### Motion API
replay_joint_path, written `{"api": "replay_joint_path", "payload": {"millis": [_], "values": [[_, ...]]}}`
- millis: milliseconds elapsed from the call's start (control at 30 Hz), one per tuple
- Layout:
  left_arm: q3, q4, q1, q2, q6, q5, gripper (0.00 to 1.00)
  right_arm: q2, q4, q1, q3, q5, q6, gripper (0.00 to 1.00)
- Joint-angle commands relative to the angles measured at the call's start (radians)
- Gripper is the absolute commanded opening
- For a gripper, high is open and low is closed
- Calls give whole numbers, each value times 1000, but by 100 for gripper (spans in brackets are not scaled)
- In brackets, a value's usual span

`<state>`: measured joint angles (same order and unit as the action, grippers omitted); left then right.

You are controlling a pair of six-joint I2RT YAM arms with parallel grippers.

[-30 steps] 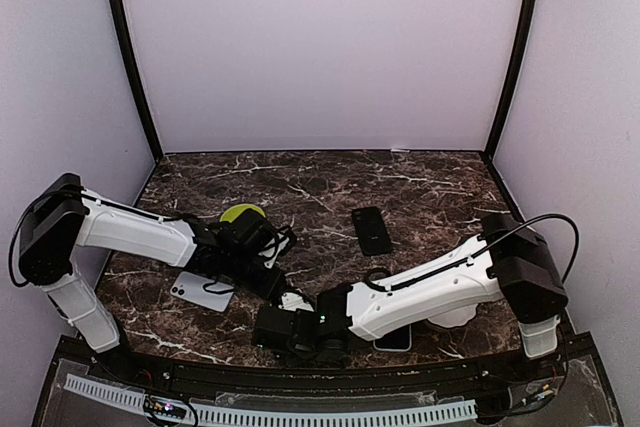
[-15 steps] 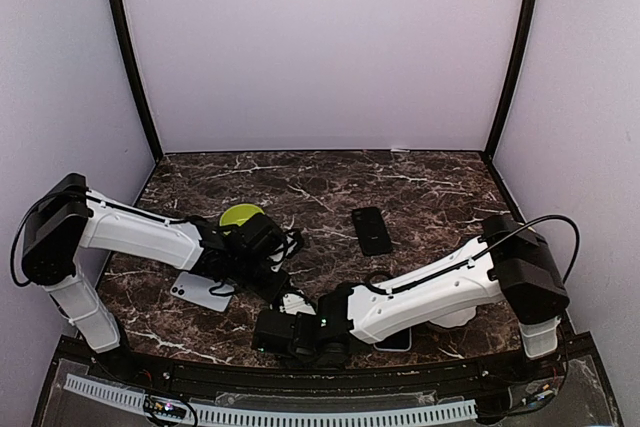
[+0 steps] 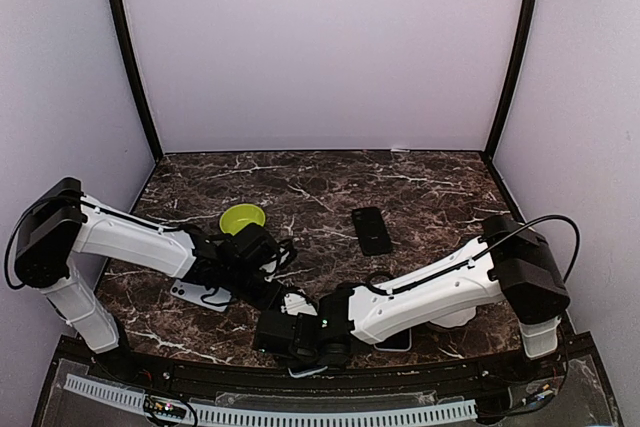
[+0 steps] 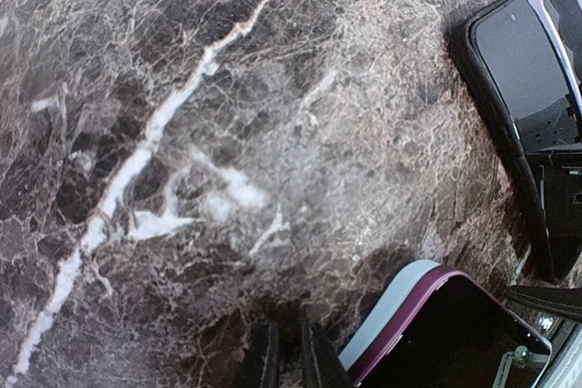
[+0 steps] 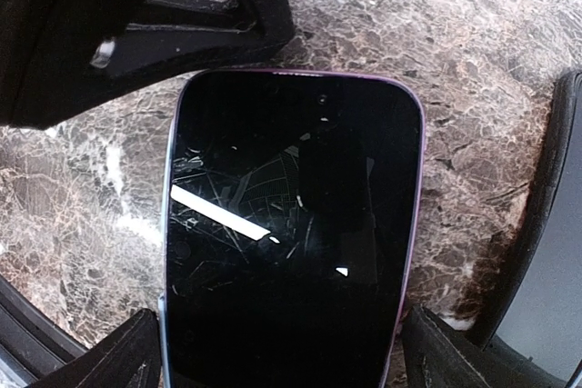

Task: Put the phone into the phone case
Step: Pick up the phone with the phone case at the center of the board.

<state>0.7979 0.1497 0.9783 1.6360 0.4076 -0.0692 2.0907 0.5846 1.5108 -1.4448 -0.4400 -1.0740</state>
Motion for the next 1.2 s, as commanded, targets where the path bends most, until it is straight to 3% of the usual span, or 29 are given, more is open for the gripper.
{"api": "replay_joint_path", "payload": {"millis": [0, 133, 400, 633, 900, 1067, 1167], "values": [[-6, 170, 38, -20, -33, -81, 8, 40, -5, -50, 9, 9, 2, 91], [46, 192, 9, -78, -56, -42, 11, 55, 31, -47, -16, 24, 4, 86], [35, 210, -48, -206, -51, 17, 27, 46, 8, -45, -21, 27, 10, 57], [-3, 214, -67, -327, -31, 51, 39, 30, 2, -44, -27, 13, 35, 46], [-201, 8, -68, -526, 151, 15, 49, -108, -176, -39, 101, -82, 68, 34], [-280, -130, -68, -635, 189, -63, 54, -184, -269, -17, 145, -188, 129, 31], [-306, -221, -67, -705, 197, -124, 65, -215, -283, 2, 134, -262, 181, 32]]}}
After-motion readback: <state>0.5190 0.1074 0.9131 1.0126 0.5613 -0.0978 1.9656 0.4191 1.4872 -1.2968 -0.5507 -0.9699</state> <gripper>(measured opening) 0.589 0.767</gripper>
